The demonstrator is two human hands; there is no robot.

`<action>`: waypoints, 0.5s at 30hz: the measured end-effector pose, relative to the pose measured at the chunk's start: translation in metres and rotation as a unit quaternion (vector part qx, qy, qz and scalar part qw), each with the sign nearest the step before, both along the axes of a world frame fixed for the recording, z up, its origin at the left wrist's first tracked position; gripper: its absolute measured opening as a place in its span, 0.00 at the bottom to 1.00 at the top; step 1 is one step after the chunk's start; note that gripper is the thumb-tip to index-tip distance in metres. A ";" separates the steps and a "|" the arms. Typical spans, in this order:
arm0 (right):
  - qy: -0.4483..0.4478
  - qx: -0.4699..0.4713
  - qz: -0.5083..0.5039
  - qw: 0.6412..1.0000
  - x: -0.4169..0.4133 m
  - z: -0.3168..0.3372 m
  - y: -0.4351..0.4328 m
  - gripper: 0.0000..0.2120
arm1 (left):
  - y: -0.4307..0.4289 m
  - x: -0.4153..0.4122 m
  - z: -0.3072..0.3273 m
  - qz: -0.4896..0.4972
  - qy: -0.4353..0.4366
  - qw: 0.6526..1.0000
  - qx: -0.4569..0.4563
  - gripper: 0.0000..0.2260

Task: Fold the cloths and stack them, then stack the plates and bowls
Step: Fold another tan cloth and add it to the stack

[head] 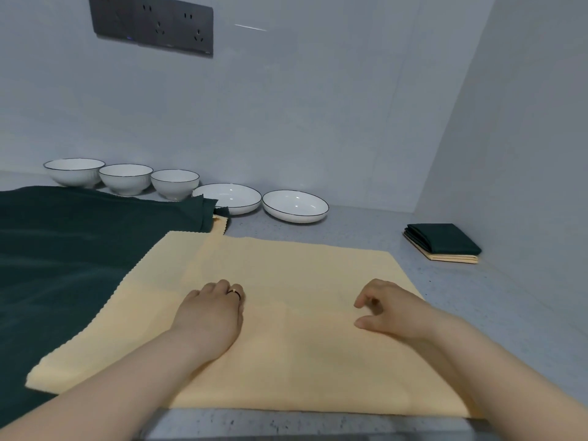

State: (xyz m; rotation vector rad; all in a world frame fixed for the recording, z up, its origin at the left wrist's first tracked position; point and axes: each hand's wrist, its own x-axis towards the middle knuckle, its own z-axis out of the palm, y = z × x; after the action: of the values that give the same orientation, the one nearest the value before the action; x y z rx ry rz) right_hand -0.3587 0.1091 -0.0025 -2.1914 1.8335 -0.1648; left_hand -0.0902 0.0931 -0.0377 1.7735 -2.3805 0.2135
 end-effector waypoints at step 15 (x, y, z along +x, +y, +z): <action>-0.020 0.036 -0.058 0.997 -0.038 0.009 0.036 0.13 | 0.013 0.041 0.044 -0.073 0.035 0.965 0.248 0.10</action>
State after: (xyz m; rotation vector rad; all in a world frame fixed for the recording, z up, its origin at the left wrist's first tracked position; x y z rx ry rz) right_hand -0.3962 0.1455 0.0065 -2.0206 1.9164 -0.1626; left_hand -0.0488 0.1060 0.0061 1.7277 -2.6588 -0.5017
